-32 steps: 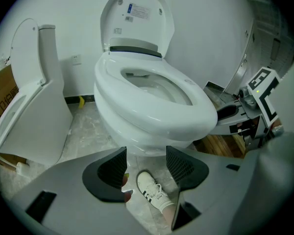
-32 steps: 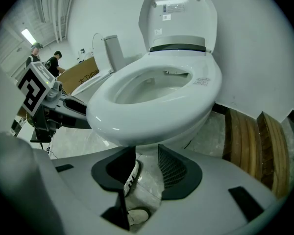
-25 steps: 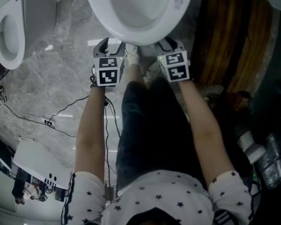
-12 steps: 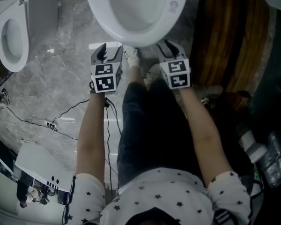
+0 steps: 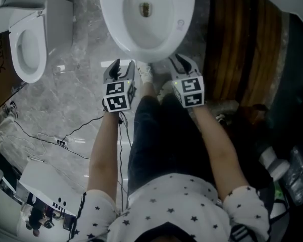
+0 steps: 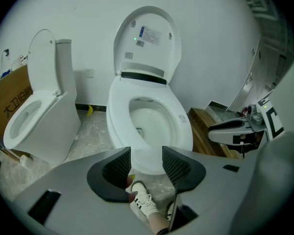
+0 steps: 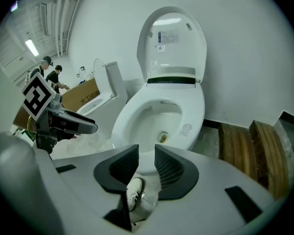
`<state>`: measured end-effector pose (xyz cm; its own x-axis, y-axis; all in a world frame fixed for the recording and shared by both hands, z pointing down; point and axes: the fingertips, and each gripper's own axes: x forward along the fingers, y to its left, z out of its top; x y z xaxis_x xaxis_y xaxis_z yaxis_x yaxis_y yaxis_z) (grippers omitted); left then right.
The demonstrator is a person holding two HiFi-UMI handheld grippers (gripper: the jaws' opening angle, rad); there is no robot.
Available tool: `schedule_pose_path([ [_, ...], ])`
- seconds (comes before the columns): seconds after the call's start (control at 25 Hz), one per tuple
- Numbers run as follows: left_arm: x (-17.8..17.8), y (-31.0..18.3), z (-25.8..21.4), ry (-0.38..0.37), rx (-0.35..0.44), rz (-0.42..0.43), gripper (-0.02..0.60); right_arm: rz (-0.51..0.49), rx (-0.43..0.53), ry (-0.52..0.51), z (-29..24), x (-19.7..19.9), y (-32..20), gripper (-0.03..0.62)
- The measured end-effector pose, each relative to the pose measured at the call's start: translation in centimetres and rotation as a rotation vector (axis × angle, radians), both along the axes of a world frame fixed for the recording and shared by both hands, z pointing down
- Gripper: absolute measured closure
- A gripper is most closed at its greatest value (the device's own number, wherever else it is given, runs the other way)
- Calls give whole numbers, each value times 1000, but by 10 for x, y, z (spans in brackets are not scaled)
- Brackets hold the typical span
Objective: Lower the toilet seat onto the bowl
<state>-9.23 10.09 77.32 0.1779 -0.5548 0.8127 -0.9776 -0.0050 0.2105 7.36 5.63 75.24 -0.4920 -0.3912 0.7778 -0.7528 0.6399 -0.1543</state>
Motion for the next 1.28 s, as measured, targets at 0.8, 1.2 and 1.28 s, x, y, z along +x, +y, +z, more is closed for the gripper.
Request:
schedule_pose_path([
  [0.8, 15, -48, -182, -19, 179, 28, 504, 44, 160, -123, -180, -10, -45, 578],
  [1.2, 13, -65, -252, -3, 265, -14, 556, 37, 229, -193, -254, -20, -51, 585],
  [1.28, 12, -70, -264, -1, 280, -6, 564, 31, 233, -204, -266, -25, -51, 586],
])
